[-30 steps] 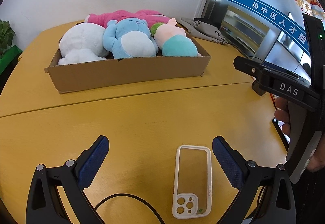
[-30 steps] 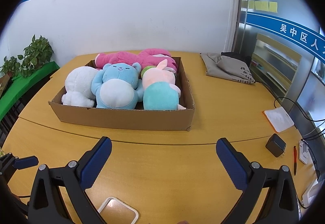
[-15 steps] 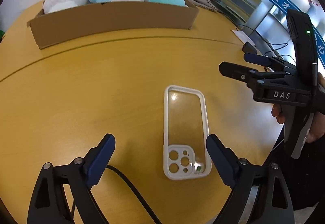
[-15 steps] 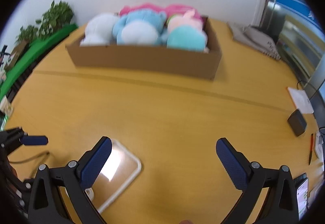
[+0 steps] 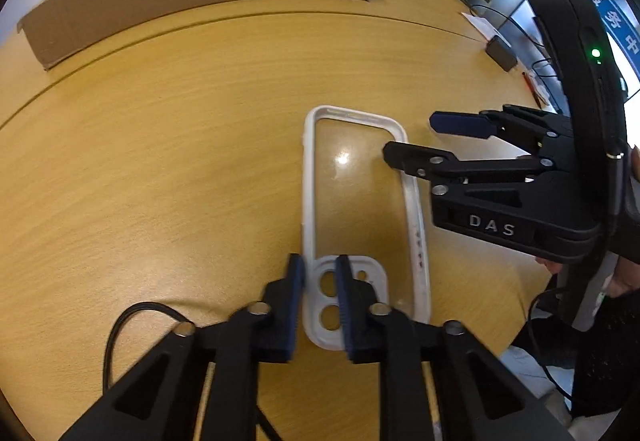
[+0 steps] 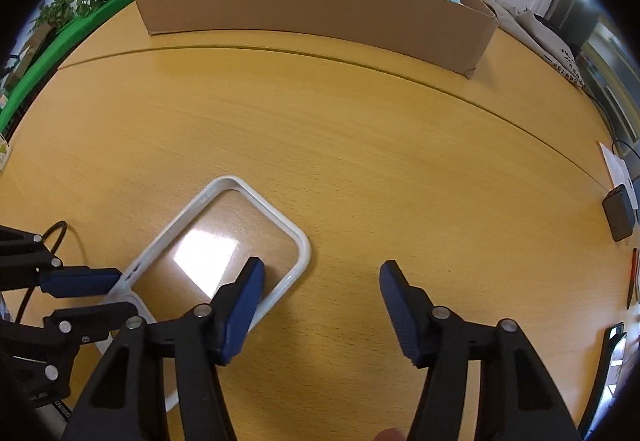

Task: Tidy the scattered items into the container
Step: 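Close both grippers on the phone case's rim and lift it, then carry the phone case into the box onto the blue cat and open both grippers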

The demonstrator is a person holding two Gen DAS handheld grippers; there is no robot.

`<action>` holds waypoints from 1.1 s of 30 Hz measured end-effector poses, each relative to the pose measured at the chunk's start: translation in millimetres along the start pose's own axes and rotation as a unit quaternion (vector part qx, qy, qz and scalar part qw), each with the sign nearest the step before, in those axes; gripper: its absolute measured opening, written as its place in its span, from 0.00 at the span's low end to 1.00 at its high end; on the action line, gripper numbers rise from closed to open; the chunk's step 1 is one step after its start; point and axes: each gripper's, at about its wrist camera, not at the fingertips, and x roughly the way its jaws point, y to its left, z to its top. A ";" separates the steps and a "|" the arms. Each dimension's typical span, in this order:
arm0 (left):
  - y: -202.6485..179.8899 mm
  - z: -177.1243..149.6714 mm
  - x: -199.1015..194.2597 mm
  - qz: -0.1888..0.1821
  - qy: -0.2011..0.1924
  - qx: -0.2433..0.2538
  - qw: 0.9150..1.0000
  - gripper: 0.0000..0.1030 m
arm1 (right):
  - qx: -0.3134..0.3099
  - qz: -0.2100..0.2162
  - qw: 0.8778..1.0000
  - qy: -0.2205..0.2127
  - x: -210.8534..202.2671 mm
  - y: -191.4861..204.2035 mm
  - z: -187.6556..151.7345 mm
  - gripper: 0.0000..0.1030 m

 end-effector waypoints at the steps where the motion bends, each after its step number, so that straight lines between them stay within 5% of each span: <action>1: 2.7 0.6 0.0 -0.004 0.000 -0.005 1.000 0.05 | 0.003 0.008 1.000 0.000 -0.3 0.0 0.6 0.40; 3: 3.4 0.6 -0.2 -0.005 0.002 -0.007 1.000 0.05 | 0.004 0.017 1.000 -0.001 -1.2 2.5 1.3 0.16; 4: 3.1 0.6 -0.3 -0.003 0.003 -0.006 1.000 0.05 | 0.001 0.016 1.000 -0.001 -1.9 5.5 1.4 0.14; 11: 5.3 2.2 -5.2 -0.003 0.000 -0.009 1.000 0.05 | 0.018 0.029 0.999 -0.003 -3.9 5.0 3.0 0.12; 18: 9.3 20.0 -25.1 0.001 -0.031 -0.005 0.999 0.05 | 0.023 0.033 0.998 -0.053 -36.6 4.2 25.9 0.11; 24: 21.5 58.0 -52.7 0.007 -0.077 -0.006 0.997 0.05 | 0.005 0.031 0.993 -0.115 -65.5 4.2 73.9 0.10; 33: 51.5 151.2 -102.3 0.039 -0.159 0.012 0.986 0.05 | -0.028 0.008 0.979 -0.203 -87.9 0.2 195.3 0.10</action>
